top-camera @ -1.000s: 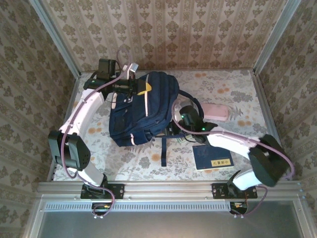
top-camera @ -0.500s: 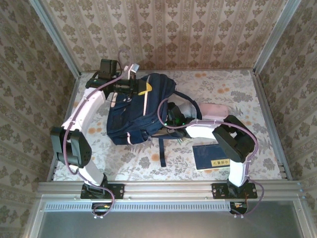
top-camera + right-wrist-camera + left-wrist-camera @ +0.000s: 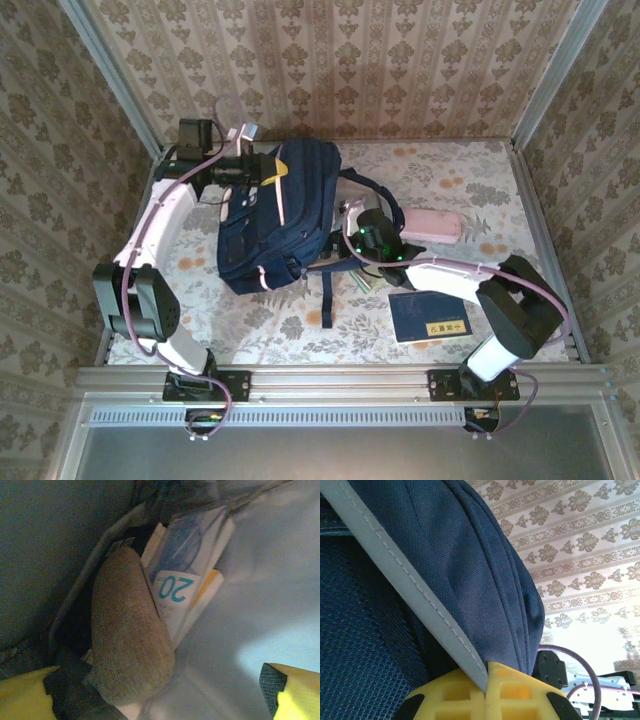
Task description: Pack books, pencil case, and school supplies into a backpack
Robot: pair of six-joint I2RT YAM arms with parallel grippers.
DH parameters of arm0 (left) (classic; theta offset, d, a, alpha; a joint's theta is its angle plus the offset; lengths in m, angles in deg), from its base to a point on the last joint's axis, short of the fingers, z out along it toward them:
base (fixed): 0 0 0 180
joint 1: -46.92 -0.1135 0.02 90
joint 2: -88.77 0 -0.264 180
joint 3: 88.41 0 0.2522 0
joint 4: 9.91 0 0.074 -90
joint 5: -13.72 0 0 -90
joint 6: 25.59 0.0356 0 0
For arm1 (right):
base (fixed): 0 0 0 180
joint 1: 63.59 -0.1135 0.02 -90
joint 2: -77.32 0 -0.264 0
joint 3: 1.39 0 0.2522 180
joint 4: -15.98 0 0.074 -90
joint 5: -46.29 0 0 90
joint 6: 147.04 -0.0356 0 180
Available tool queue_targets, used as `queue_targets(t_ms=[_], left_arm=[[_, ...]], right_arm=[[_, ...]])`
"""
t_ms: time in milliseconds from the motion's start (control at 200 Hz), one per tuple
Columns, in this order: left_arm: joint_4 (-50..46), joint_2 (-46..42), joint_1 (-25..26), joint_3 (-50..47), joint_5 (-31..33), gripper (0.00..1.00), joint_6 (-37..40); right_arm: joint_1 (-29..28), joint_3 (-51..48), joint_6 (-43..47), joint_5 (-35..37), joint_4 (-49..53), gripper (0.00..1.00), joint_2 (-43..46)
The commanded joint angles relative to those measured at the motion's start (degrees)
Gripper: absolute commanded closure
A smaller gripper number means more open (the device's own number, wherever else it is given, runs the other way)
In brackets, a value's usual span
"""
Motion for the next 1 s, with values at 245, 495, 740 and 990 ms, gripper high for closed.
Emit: queue_targets(t_ms=[245, 495, 740, 990], left_arm=[[-6.81, -3.29, 0.63, 3.95, 6.2, 1.0, 9.61], [-11.17, 1.48, 4.48, 3.53, 32.0, 1.0, 14.38], [-7.75, 6.76, 2.26, 4.41, 50.22, 1.0, 15.2], [-10.87, 16.65, 7.31, 14.22, 42.44, 0.58, 13.6]], right_arm=[[7.6, -1.75, -9.98, -5.48, 1.95, 0.47, 4.29], [12.52, 4.78, -10.97, 5.99, 24.17, 0.26, 13.17], [22.3, 11.66, -18.41, 23.53, 42.64, 0.11, 11.27], [32.88, 16.25, -18.71, 22.37, 43.56, 0.06, 2.43]])
